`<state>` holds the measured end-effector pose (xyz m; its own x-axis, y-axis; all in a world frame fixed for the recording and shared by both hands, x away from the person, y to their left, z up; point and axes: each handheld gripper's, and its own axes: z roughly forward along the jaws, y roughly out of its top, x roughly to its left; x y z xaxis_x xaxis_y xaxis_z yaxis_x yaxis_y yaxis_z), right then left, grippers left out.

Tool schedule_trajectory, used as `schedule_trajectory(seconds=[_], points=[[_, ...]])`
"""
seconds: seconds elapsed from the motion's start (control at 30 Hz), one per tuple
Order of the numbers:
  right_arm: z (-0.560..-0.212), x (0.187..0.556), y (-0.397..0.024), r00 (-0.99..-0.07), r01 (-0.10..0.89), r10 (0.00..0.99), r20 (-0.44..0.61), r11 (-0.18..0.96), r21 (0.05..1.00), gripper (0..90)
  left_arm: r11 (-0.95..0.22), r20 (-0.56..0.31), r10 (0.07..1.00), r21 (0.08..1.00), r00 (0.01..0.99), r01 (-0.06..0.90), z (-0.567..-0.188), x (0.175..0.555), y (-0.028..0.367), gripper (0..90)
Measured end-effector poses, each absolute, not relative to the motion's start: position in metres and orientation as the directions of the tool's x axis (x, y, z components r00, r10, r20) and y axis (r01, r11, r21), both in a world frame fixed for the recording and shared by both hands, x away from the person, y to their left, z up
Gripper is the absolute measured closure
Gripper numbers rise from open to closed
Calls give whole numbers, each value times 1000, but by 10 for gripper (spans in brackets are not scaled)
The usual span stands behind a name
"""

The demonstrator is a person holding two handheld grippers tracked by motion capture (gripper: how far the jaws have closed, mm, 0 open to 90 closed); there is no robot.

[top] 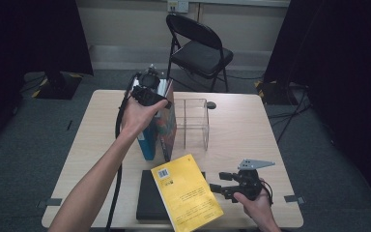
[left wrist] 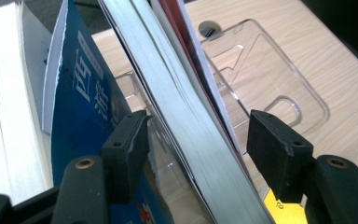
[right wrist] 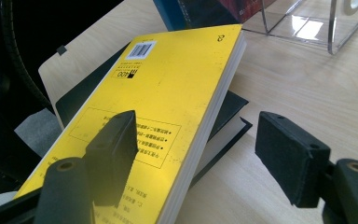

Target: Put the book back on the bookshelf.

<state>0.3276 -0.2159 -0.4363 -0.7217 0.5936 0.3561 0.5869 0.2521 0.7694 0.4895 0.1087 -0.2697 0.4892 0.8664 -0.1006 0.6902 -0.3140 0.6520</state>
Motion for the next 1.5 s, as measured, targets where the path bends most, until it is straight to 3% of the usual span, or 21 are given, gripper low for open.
schedule_trajectory(seconds=[0.43, 0.57, 0.83, 0.93, 1.0, 1.1, 1.3, 1.5], points=[[-436, 327, -215, -725, 583, 592, 352, 256, 771, 289, -333, -66, 820, 753, 569, 567, -272, 457, 124, 315], [-437, 327, -214, -725, 584, 593, 350, 260, 769, 289, -306, -97, 795, 789, 599, 533, -274, 448, 133, 292], [-437, 327, -214, -723, 581, 598, 344, 259, 771, 289, -259, -95, 765, 860, 637, 440, -285, 420, 154, 373], [-438, 327, -212, -725, 579, 601, 337, 267, 770, 289, -196, -136, 780, 874, 611, 444, -284, 410, 163, 419], [-438, 327, -211, -725, 580, 600, 338, 267, 770, 289, -187, -159, 769, 870, 620, 455, -280, 407, 166, 400], [-439, 328, -209, -728, 577, 599, 333, 275, 769, 290, -227, -92, 784, 878, 614, 422, -279, 402, 164, 397], [-440, 328, -208, -729, 578, 598, 332, 279, 767, 295, -175, -121, 765, 907, 633, 384, -286, 382, 170, 411], [-441, 327, -205, -736, 570, 597, 318, 294, 768, 315, -177, -140, 758, 896, 637, 407, -306, 372, 178, 437]])
